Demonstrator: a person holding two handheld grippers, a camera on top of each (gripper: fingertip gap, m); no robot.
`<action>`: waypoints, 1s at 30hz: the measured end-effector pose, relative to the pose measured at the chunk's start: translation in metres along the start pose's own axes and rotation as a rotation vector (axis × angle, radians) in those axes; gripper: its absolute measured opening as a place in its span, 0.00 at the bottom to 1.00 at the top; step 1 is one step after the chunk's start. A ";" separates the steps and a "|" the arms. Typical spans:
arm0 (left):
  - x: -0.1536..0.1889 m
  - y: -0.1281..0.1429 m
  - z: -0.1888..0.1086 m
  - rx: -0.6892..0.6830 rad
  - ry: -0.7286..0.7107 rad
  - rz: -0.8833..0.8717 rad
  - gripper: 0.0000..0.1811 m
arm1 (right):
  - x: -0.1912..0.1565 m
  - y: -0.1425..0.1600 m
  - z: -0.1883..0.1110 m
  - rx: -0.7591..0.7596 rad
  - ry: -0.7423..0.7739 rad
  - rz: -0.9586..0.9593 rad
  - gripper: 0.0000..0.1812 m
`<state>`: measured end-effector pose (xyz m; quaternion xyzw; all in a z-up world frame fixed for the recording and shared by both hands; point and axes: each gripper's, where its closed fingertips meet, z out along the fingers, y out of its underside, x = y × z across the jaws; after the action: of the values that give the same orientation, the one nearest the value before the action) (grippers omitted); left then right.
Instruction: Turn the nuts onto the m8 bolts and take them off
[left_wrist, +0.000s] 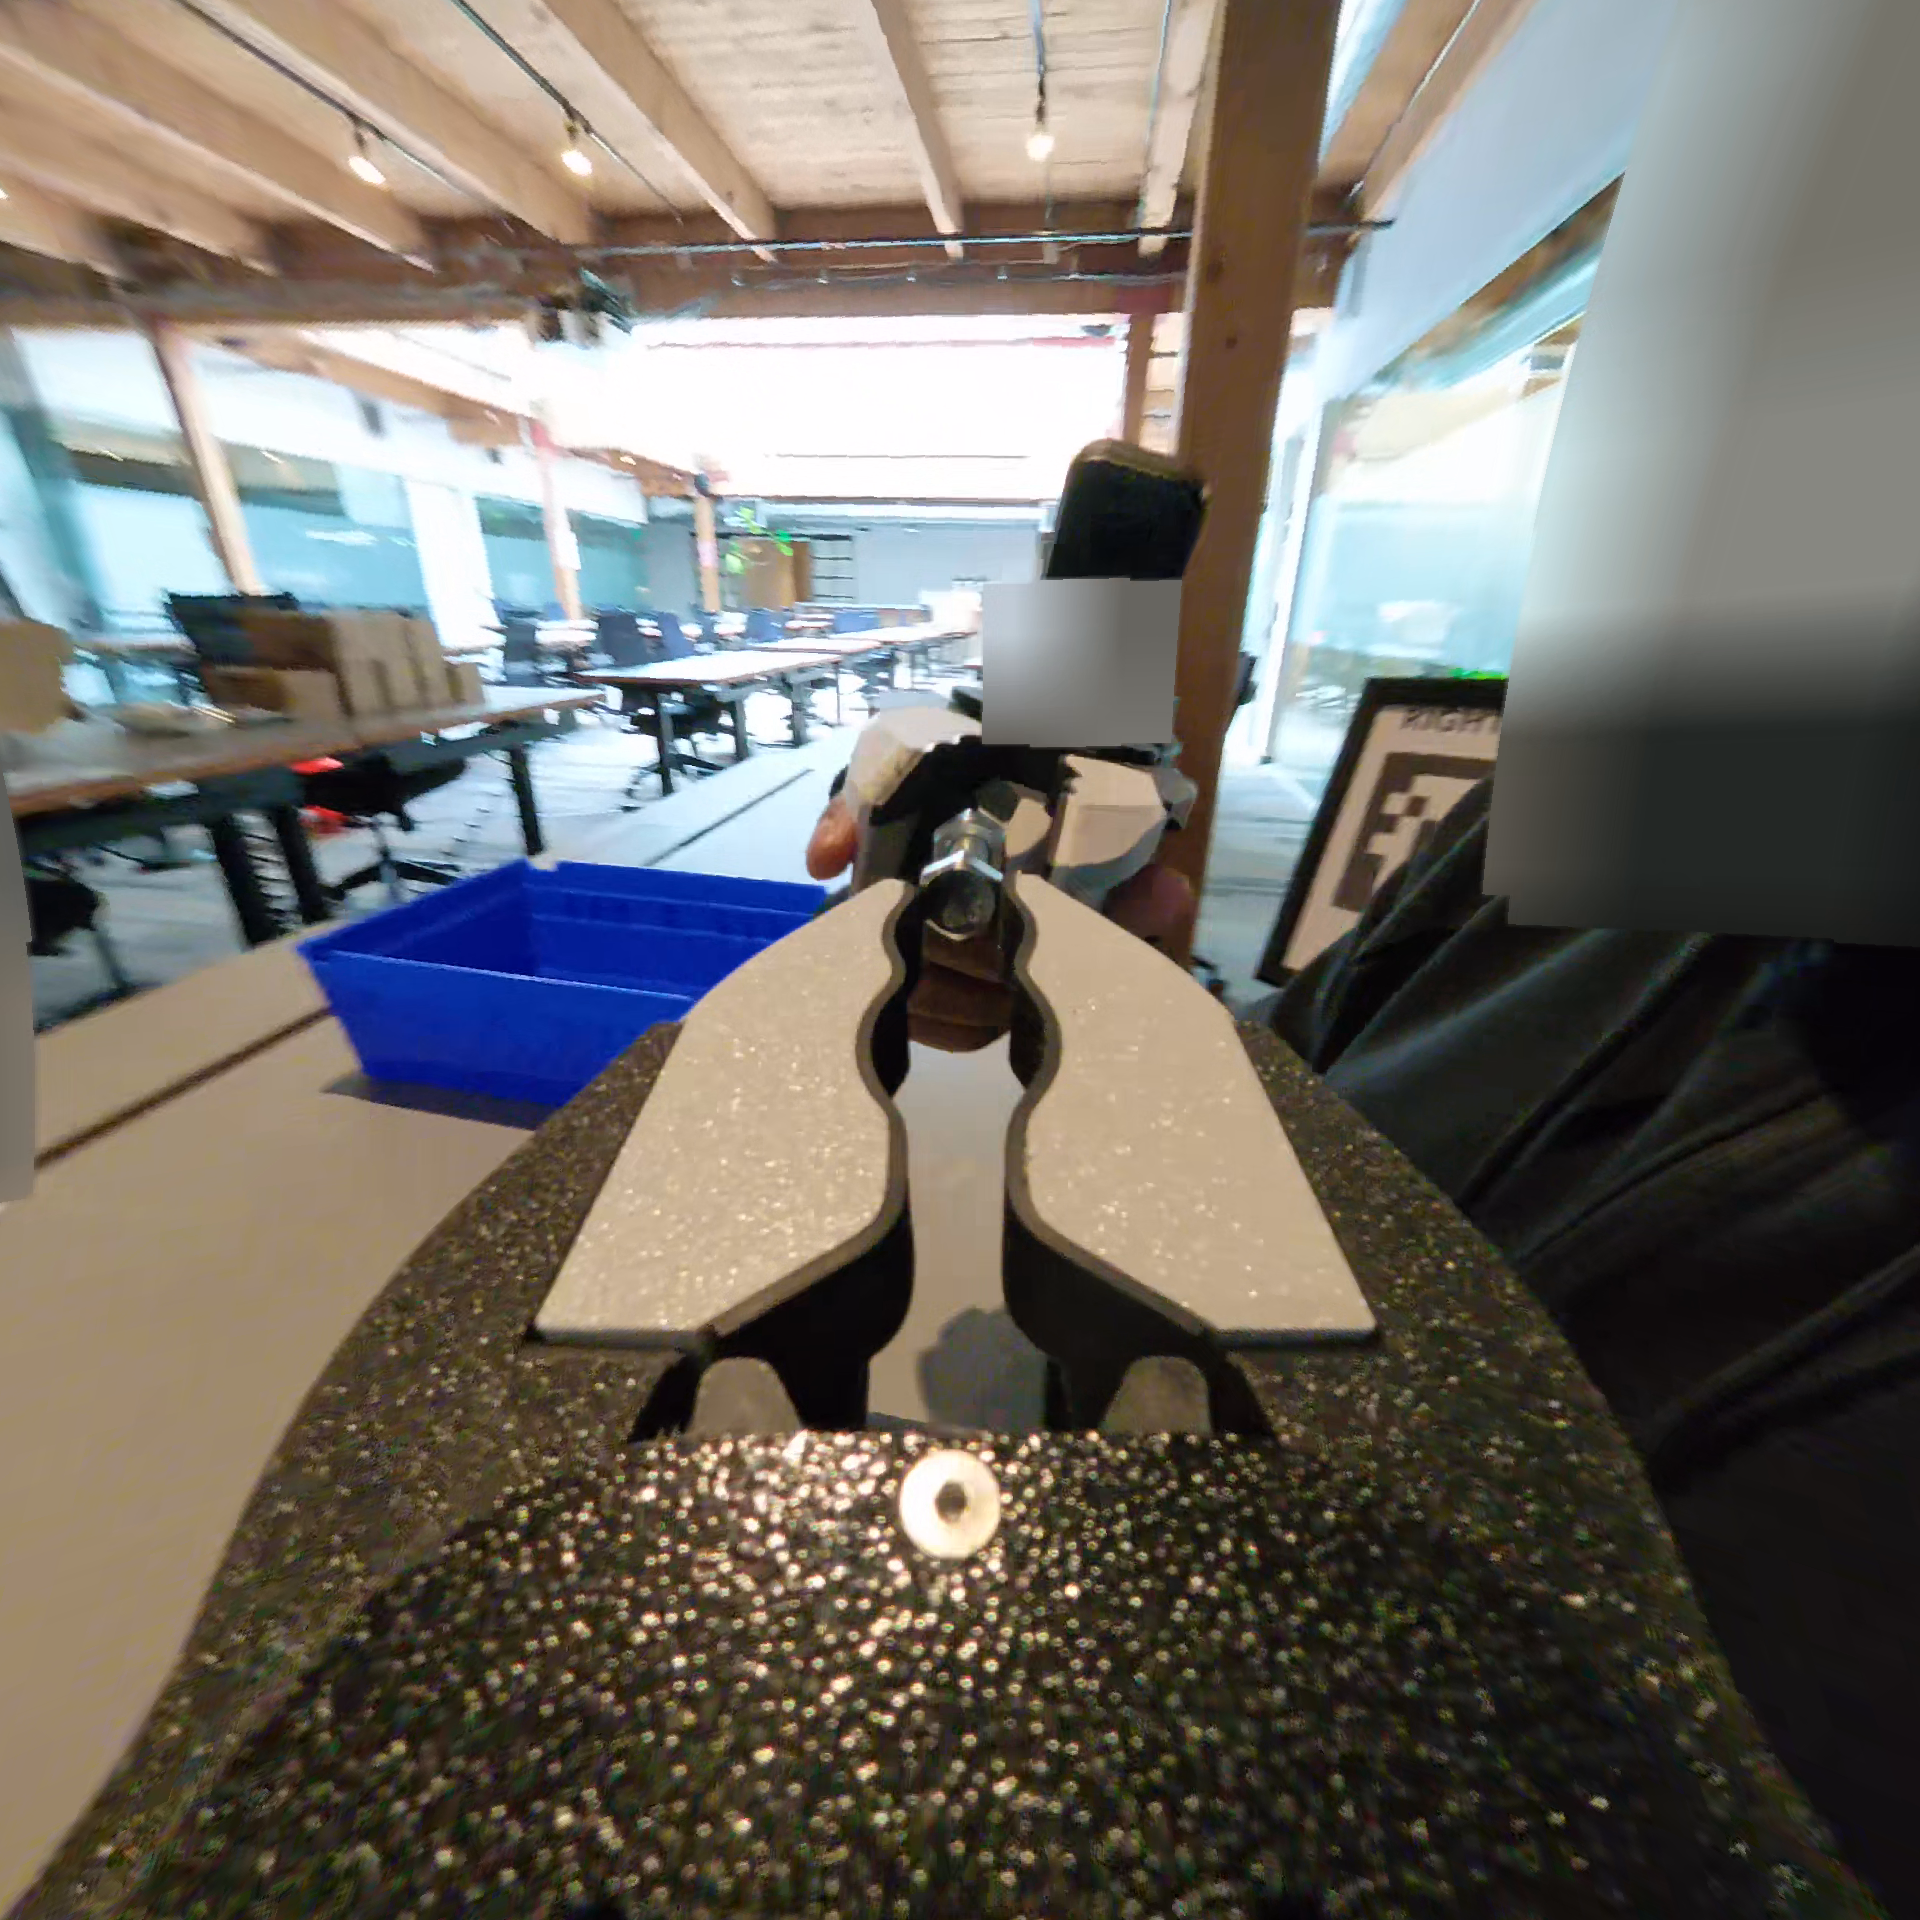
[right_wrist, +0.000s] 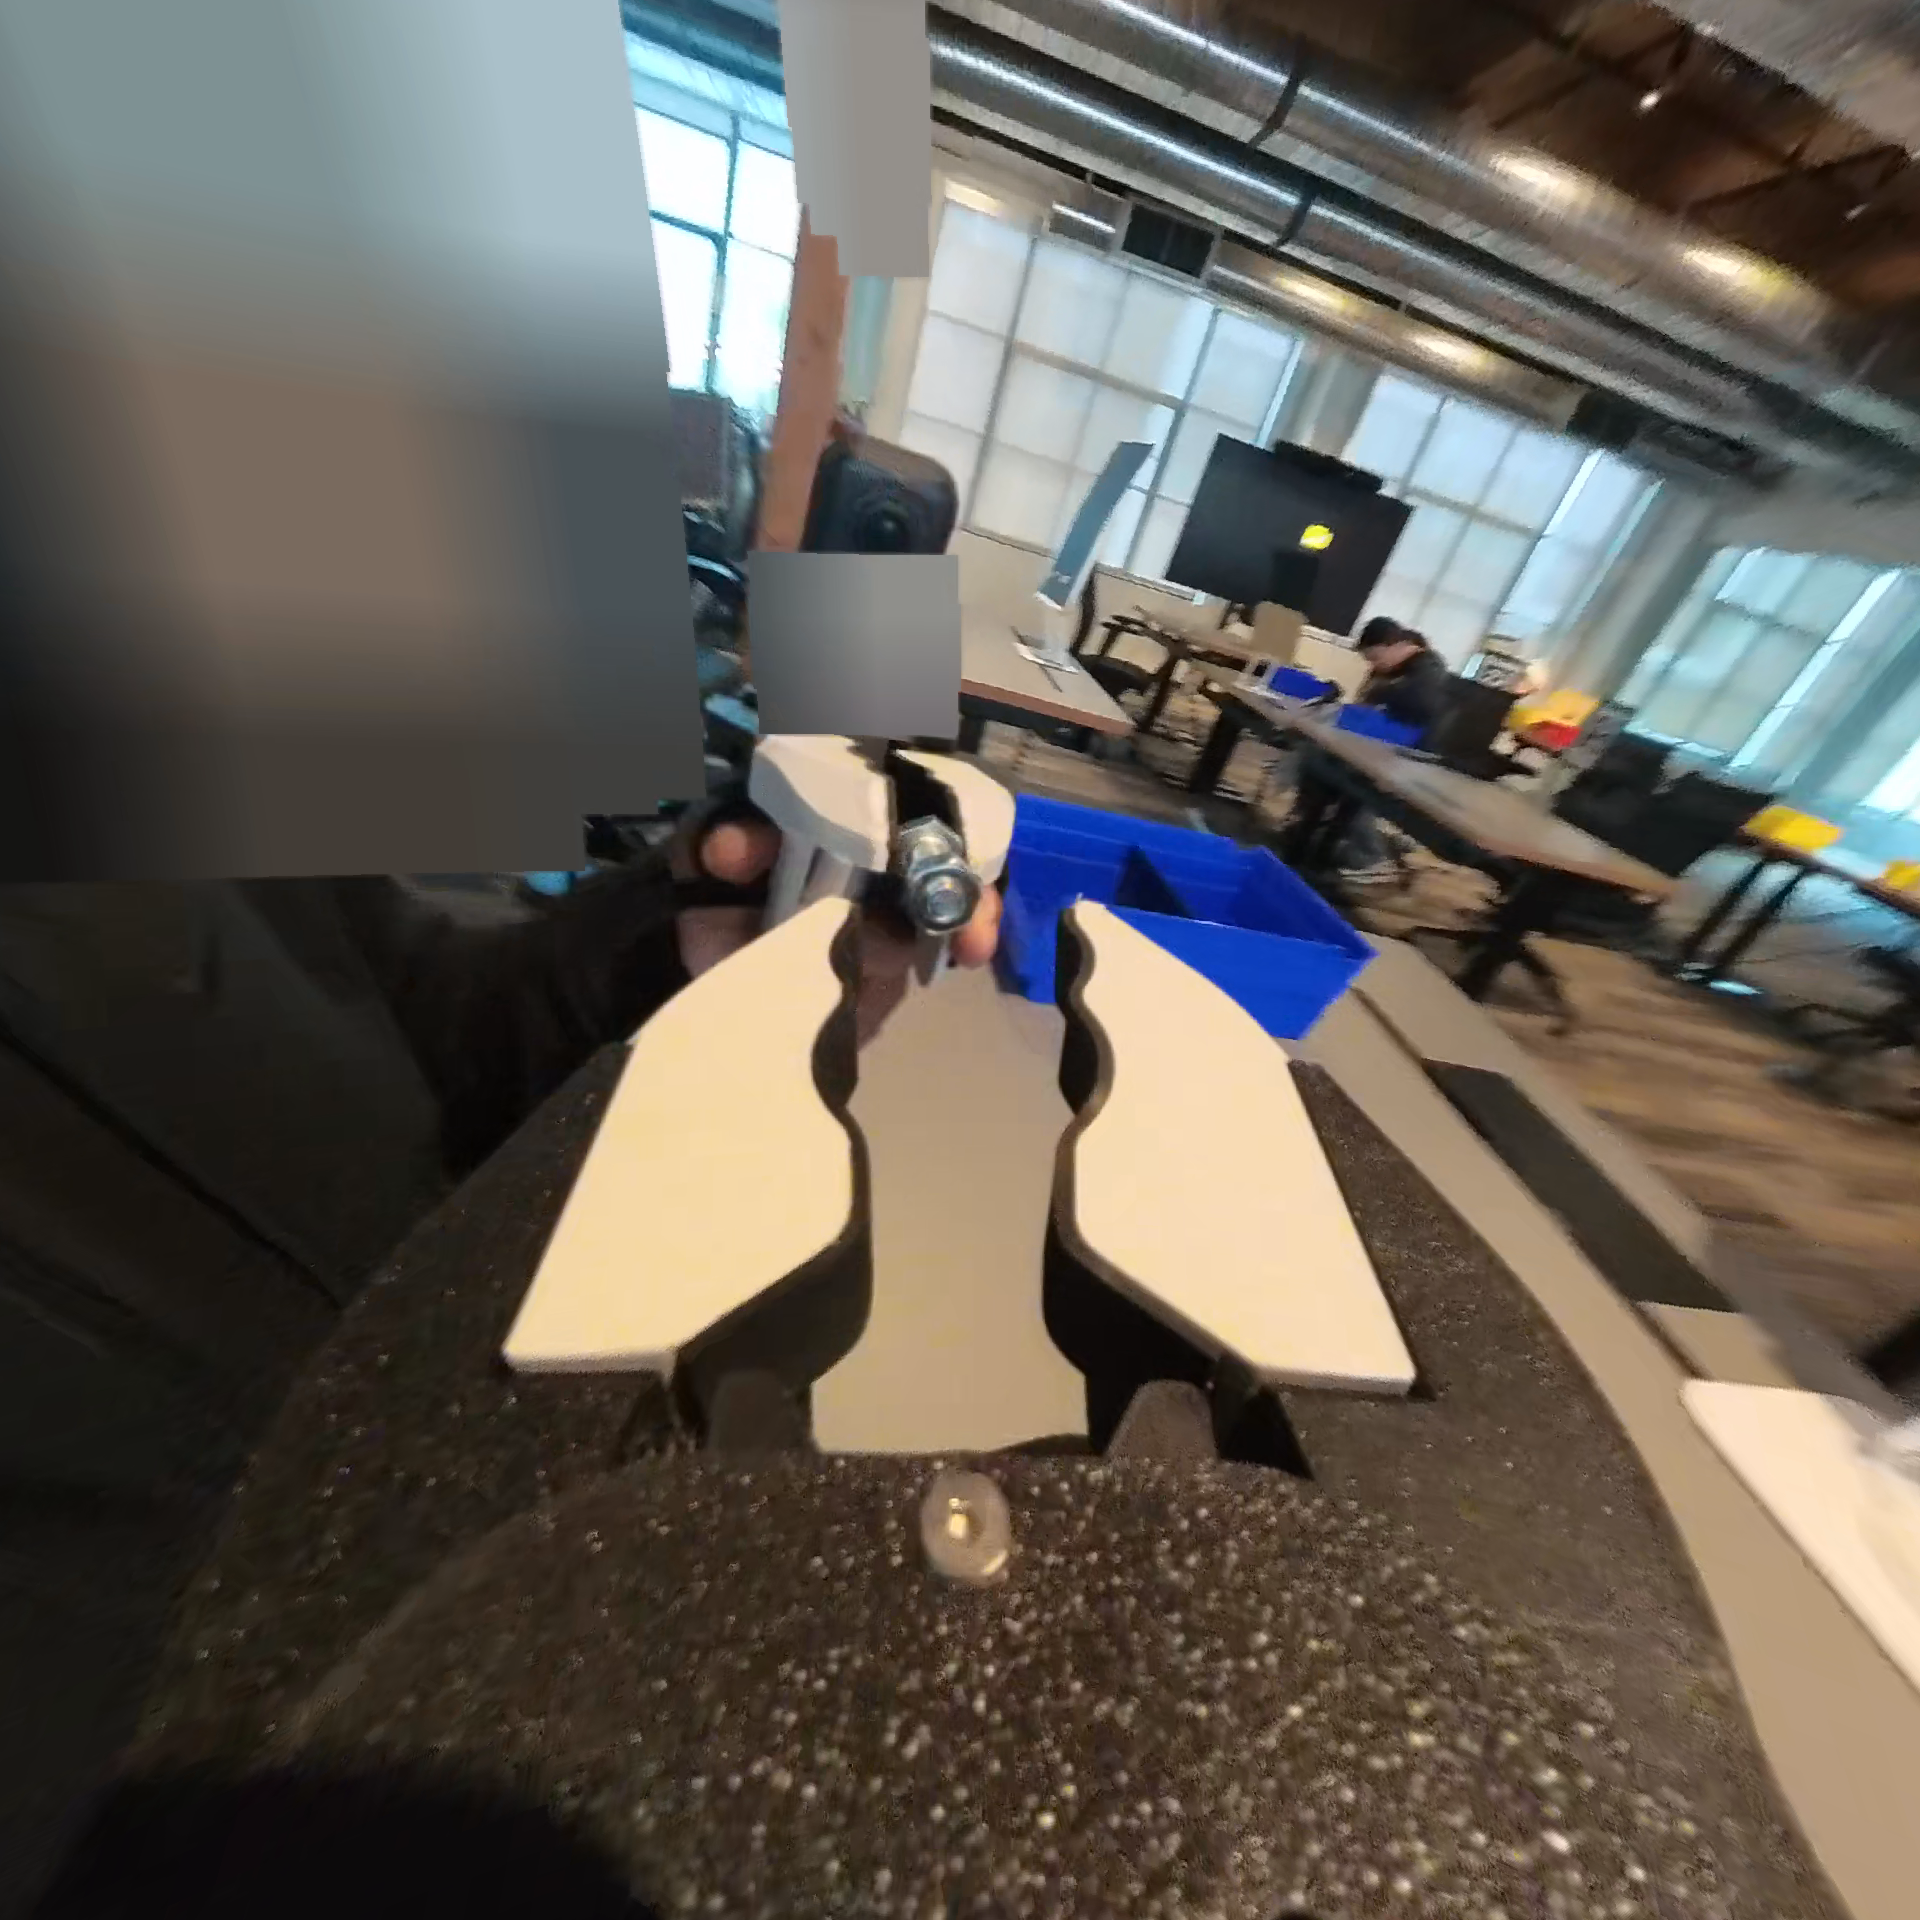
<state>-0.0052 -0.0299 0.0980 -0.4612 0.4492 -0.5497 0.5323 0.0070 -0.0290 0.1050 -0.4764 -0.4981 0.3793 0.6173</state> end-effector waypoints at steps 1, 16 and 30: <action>0.000 0.001 0.002 -0.002 0.024 -0.029 0.07 | 0.000 0.001 -0.001 -0.015 0.021 -0.043 0.20; 0.006 0.008 0.019 -0.059 -0.048 0.565 0.07 | -0.006 -0.003 -0.009 0.060 -0.046 0.407 0.06; 0.008 0.002 0.014 -0.007 0.182 -0.066 0.07 | -0.009 -0.002 -0.011 -0.039 0.146 -0.213 0.20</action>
<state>0.0089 -0.0376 0.0986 -0.4255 0.4821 -0.6051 0.4694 0.0155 -0.0403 0.1036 -0.4588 -0.5070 0.2662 0.6794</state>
